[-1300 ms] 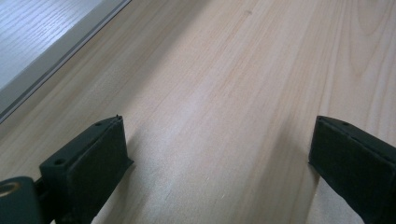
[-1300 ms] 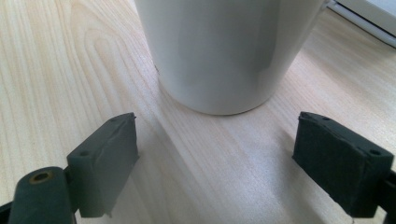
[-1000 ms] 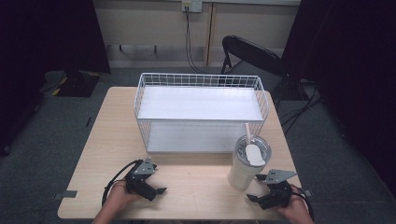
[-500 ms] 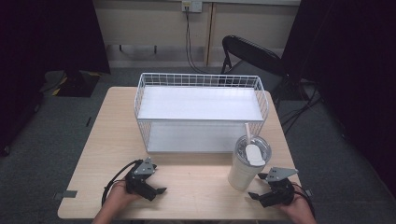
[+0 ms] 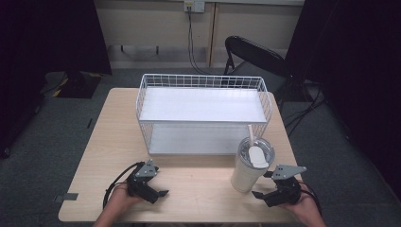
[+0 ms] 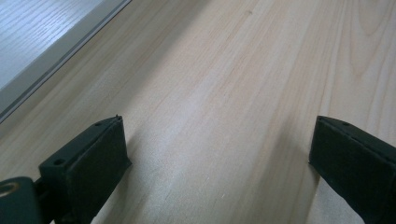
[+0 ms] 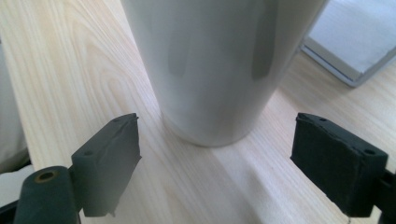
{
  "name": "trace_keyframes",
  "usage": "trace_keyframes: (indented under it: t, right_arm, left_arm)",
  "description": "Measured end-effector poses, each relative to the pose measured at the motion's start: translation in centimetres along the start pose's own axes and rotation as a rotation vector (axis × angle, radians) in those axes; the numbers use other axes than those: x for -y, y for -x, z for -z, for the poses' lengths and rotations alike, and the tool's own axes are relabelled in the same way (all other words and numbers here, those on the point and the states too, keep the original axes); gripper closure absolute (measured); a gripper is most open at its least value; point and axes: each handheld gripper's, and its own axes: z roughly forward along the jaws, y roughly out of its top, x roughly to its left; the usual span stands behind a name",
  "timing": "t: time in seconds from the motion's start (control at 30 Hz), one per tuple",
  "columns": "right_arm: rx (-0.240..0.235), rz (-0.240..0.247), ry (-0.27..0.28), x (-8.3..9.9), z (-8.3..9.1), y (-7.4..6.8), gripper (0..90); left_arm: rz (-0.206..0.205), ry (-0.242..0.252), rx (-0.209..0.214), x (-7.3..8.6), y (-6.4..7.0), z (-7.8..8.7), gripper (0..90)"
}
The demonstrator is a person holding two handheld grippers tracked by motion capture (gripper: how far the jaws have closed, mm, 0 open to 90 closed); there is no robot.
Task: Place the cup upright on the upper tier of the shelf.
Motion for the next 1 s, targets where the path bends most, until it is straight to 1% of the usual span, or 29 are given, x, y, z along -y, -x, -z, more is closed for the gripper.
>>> trace_keyframes:
  t: [0.07, 0.1, 0.2, 0.27, 0.4, 0.43, 0.53, 0.6, 0.77, 0.9, 1.0]
  right_arm:
    - [-0.003, -0.002, 0.012, -0.3, 0.1, 0.1, 14.6]
    - [-0.009, -0.007, 0.031, -0.6, 0.4, 0.2, 14.6]
    - [-0.009, -0.003, 0.044, -1.0, 0.6, 0.2, 14.6]
    - [-0.018, -0.010, 0.062, -1.3, 0.8, 0.3, 14.5]
    - [-0.019, -0.018, 0.089, -1.9, 1.0, 0.4, 14.4]
    - [-0.027, -0.021, 0.092, -2.1, 1.0, 0.6, 14.4]
    - [-0.030, -0.033, 0.096, -2.4, 1.0, 0.7, 14.3]
    - [-0.039, -0.041, 0.114, -2.7, 1.1, 0.8, 13.9]
    - [-0.045, -0.031, 0.118, -3.0, 0.9, 0.8, 13.8]
    - [-0.063, -0.052, 0.167, -3.4, 0.7, 0.7, 12.5]
    - [-0.067, -0.058, 0.181, -3.5, 0.7, 0.7, 11.3]
  left_arm:
    - [0.001, 0.000, 0.000, 0.0, 0.0, 0.0, 3.7]
    - [0.001, 0.000, 0.000, 0.0, 0.0, 0.0, 3.7]
    - [0.001, 0.000, -0.001, 0.0, 0.0, 0.0, 3.7]
    - [0.001, 0.000, -0.001, 0.0, 0.0, 0.0, 3.7]
    - [0.001, 0.000, -0.001, 0.0, 0.0, 0.0, 3.7]
    - [0.001, 0.000, -0.001, 0.0, 0.0, 0.0, 3.7]
    - [0.001, 0.000, -0.001, 0.0, 0.0, 0.0, 3.7]
    - [0.001, 0.000, -0.001, 0.0, 0.0, 0.0, 3.7]
    - [0.001, 0.000, -0.001, 0.0, 0.0, 0.0, 3.7]
    - [0.001, 0.000, -0.001, 0.0, 0.0, 0.0, 3.6]
    - [0.001, 0.000, -0.001, 0.0, 0.0, 0.0, 3.7]
